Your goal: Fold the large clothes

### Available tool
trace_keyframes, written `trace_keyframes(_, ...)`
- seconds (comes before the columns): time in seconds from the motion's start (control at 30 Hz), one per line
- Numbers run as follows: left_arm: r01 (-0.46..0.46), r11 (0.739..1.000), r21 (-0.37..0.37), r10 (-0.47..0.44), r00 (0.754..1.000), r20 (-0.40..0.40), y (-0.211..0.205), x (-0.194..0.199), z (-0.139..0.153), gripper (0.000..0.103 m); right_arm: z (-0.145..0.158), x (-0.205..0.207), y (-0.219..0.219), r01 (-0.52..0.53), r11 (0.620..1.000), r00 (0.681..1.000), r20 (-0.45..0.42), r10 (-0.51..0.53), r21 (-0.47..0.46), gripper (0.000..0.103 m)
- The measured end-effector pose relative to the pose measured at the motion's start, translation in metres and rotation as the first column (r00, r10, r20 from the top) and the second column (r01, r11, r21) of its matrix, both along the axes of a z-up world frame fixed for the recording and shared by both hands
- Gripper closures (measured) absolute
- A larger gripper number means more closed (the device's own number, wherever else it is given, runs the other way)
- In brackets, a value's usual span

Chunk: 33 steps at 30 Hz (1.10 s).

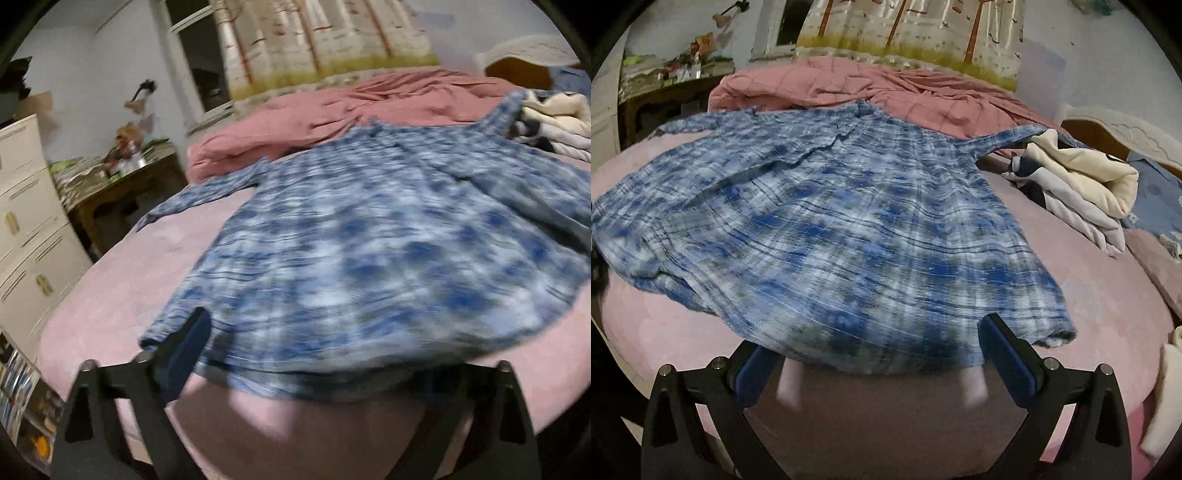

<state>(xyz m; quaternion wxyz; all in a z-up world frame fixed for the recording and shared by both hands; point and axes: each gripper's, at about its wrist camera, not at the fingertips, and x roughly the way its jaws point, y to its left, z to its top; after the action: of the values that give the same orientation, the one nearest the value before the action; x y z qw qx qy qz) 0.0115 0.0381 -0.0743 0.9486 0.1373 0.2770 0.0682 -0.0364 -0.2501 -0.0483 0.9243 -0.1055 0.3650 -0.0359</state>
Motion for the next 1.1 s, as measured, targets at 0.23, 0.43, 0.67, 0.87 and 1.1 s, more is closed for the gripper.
trace_keyframes(0.23, -0.024, 0.999, -0.037, 0.021, 0.997, -0.081, 0.035, 0.020, 0.005, 0.084, 0.005, 0.010, -0.032, -0.109, 0.994, 0.977, -0.186, 0.102, -0.027, 0.011)
trace_keyframes(0.43, -0.011, 0.999, -0.037, 0.010, 1.000, -0.030, 0.040, 0.024, 0.026, 0.100, 0.020, 0.017, -0.036, -0.129, 0.986, 0.986, -0.120, 0.116, -0.106, 0.099)
trace_keyframes(0.67, 0.011, 1.000, 0.003, -0.011, 1.000, -0.026, 0.032, 0.066, 0.074, 0.098, 0.068, 0.069, -0.046, -0.110, 0.993, 0.994, -0.005, 0.109, -0.036, 0.099)
trace_keyframes(0.87, 0.030, 0.999, -0.026, -0.034, 0.983, -0.181, 0.028, 0.156, 0.063, 0.098, 0.064, 0.162, -0.046, -0.056, 0.998, 0.997, -0.050, 0.055, -0.013, 0.099)
trace_keyframes(1.1, 0.024, 0.996, -0.084, -0.049, 0.946, -0.322, 0.038, 0.217, 0.017, 0.097, 0.038, 0.213, -0.037, -0.050, 0.998, 0.998, -0.044, 0.049, -0.033, 0.099)
